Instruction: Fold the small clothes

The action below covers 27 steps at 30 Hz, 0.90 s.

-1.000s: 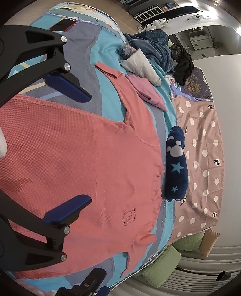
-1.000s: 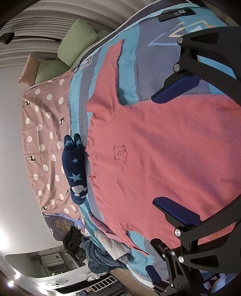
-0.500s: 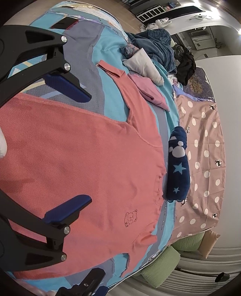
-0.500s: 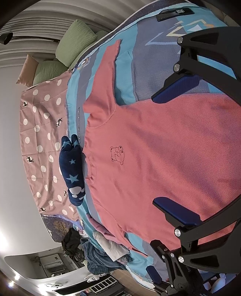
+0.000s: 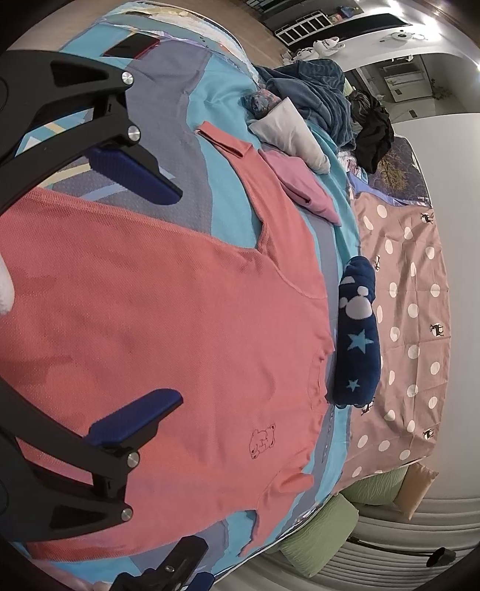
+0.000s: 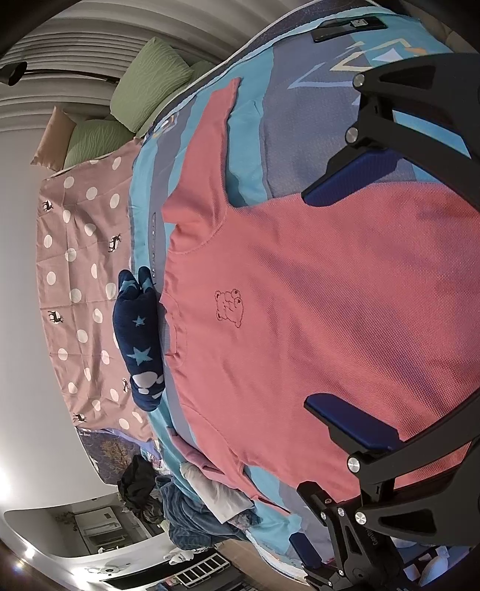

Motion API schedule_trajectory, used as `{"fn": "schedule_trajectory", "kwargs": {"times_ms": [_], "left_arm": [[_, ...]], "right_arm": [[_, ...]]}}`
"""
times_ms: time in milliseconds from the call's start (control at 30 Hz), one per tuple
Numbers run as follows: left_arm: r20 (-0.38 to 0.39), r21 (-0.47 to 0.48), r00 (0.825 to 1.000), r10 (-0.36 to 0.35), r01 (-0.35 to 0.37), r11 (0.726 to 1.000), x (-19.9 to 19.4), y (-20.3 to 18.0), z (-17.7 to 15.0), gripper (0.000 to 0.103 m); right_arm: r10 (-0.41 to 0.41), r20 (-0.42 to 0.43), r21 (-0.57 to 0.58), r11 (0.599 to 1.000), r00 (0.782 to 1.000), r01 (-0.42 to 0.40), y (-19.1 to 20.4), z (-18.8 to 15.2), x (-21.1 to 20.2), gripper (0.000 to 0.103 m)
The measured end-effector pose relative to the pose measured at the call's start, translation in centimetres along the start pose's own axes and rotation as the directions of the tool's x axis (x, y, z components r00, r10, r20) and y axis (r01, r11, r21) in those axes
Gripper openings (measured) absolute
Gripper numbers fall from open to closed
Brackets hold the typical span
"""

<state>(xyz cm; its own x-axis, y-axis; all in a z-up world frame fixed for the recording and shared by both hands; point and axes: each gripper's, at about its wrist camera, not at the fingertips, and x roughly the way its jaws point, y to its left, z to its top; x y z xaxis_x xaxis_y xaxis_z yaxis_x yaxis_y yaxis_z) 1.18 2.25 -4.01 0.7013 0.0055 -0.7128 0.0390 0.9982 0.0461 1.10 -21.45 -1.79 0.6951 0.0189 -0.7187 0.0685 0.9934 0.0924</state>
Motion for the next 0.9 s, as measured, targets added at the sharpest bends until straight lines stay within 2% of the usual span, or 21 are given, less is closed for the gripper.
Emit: {"fn": "schedule_trajectory", "kwargs": {"times_ms": [200, 333, 467, 533, 600, 667, 700, 767, 833, 900], "left_arm": [[0.0, -0.007, 1.0, -0.005, 0.005, 1.0, 0.1, 0.3, -0.1, 0.101], [-0.001, -0.059, 0.997, -0.073, 0.072, 0.996, 0.5, 1.7, -0.3, 0.101], [-0.002, -0.03, 0.999, -0.034, 0.034, 0.999, 0.9, 2.2, -0.4, 0.101], [-0.009, -0.036, 0.999, -0.049, 0.049, 0.998, 1.2, 2.8, -0.5, 0.1], [-0.018, -0.069, 0.997, -0.072, 0.07, 0.995, 1.6, 4.1, -0.6, 0.094], [-0.04, -0.122, 0.994, -0.097, 0.092, 0.988, 2.6, 6.7, -0.9, 0.076], [-0.054, -0.144, 0.994, -0.094, 0.086, 0.986, 3.2, 7.8, -1.0, 0.071], [-0.092, -0.198, 0.994, -0.056, 0.037, 0.979, 4.7, 11.2, -1.5, 0.052], [-0.134, -0.236, 0.991, -0.006, -0.026, 0.971, 6.3, 14.2, -1.8, 0.043], [-0.182, -0.261, 0.981, 0.066, -0.113, 0.959, 8.3, 18.0, -2.1, 0.04]], "right_arm": [[-0.005, -0.005, -0.005, 1.0, 1.0, 0.005, 0.3, 0.0, 0.1, 0.101], [-0.012, -0.012, -0.008, 1.0, 1.0, 0.011, 0.6, 0.2, 0.4, 0.101], [-0.015, -0.02, -0.02, 1.0, 1.0, 0.014, 1.2, 0.3, 0.6, 0.101], [-0.017, -0.022, -0.03, 0.999, 1.0, 0.016, 1.6, 0.4, 0.8, 0.101], [-0.018, -0.027, -0.034, 0.999, 0.999, 0.017, 1.9, 0.5, 1.1, 0.101], [-0.023, -0.032, -0.037, 0.999, 0.999, 0.022, 2.0, 0.5, 1.4, 0.101], [-0.03, -0.037, -0.04, 0.999, 0.999, 0.029, 2.0, 0.6, 1.6, 0.101], [-0.039, -0.044, -0.039, 0.999, 0.998, 0.038, 1.9, 0.6, 1.9, 0.101], [-0.053, -0.051, -0.036, 0.998, 0.997, 0.051, 1.7, 0.7, 2.3, 0.101], [-0.062, -0.056, -0.036, 0.998, 0.996, 0.061, 1.6, 0.7, 2.7, 0.101]]}}
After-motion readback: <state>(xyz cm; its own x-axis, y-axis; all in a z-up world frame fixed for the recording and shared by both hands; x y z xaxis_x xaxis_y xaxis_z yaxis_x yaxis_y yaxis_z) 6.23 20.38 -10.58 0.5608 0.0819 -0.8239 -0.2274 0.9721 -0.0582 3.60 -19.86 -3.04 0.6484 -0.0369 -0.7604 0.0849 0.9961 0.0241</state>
